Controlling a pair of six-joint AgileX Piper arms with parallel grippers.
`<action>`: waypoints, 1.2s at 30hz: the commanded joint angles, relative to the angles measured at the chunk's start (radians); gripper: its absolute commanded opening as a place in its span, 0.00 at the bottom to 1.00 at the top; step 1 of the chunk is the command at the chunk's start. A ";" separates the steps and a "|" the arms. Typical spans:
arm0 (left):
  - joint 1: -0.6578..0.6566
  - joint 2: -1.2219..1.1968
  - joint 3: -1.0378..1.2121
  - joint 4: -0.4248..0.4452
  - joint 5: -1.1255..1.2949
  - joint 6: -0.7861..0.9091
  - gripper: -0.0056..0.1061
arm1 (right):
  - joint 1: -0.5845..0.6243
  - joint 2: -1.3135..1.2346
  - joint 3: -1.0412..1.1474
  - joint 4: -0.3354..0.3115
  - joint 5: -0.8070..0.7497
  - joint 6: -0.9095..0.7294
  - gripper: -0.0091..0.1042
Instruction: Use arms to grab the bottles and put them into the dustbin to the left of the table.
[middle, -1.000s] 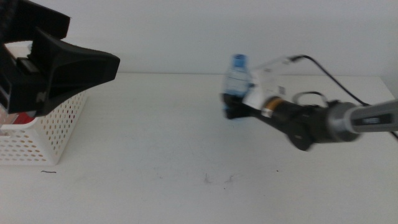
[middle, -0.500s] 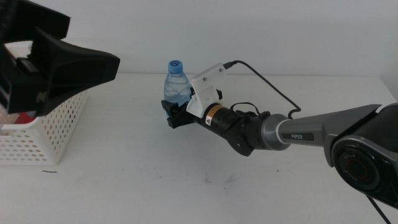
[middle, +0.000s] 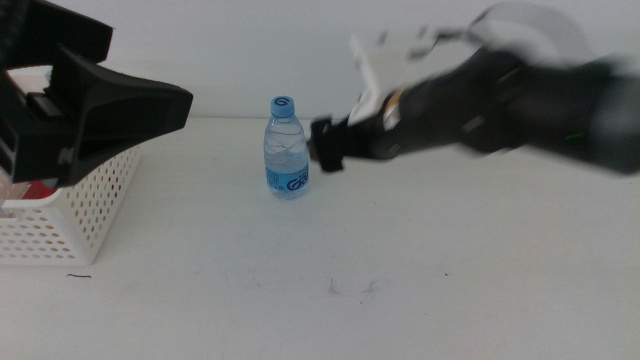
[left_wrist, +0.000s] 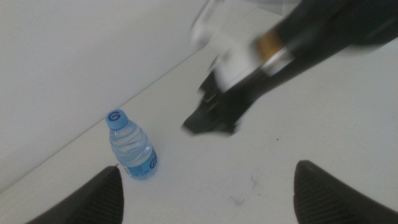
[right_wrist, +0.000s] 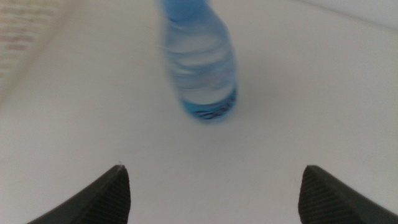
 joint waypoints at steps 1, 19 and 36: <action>-0.003 -0.004 -0.001 -0.004 -0.011 -0.007 0.89 | 0.030 -0.166 0.011 0.057 0.165 -0.080 0.89; -0.003 -0.004 -0.001 -0.004 -0.011 -0.007 0.89 | 0.073 -0.373 0.011 0.085 0.280 -0.140 0.87; -0.262 0.012 0.781 0.616 -1.229 -0.843 0.89 | 0.073 -0.375 0.011 0.093 0.276 -0.140 0.87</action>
